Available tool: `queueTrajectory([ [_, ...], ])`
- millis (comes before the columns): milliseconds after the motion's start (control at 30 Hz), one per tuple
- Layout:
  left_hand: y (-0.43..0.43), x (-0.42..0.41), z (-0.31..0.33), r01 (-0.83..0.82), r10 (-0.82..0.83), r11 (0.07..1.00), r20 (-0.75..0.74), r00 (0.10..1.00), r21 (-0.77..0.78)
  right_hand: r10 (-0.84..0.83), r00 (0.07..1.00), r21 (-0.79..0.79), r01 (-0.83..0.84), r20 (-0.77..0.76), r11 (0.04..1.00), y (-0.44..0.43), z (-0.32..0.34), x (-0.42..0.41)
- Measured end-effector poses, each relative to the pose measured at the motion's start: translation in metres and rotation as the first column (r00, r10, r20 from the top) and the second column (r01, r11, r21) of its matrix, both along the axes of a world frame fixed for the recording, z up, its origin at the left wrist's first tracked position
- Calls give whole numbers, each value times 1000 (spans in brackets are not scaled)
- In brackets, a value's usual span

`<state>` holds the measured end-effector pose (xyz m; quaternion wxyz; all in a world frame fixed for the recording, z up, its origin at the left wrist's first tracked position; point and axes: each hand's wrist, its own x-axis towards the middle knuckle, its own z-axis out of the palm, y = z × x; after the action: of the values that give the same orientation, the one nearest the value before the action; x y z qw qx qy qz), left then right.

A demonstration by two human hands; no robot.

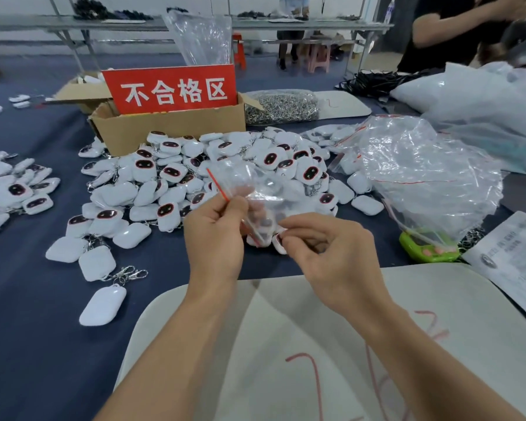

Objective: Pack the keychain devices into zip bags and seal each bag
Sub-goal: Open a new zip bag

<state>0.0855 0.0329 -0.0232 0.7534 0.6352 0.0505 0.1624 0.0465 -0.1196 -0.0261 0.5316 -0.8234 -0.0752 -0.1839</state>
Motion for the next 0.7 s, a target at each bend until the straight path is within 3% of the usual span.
queueTrajectory([
  [100,5,3,-1,-109,106,993,71,992,40,-42,998,-30,41,-43,999,-4,1,3],
  [300,25,8,3,-155,143,984,129,981,92,-2,998,-79,-3,-67,997,-4,-1,3],
  [500,44,5,12,-290,258,936,171,951,201,3,990,-43,-10,-144,999,-3,-2,4],
  [600,50,-5,19,-414,345,847,247,905,333,6,982,-50,-15,-190,999,-3,0,2],
  [700,40,-22,23,-525,334,686,423,842,504,26,981,-1,-27,-195,1000,-3,3,1],
])
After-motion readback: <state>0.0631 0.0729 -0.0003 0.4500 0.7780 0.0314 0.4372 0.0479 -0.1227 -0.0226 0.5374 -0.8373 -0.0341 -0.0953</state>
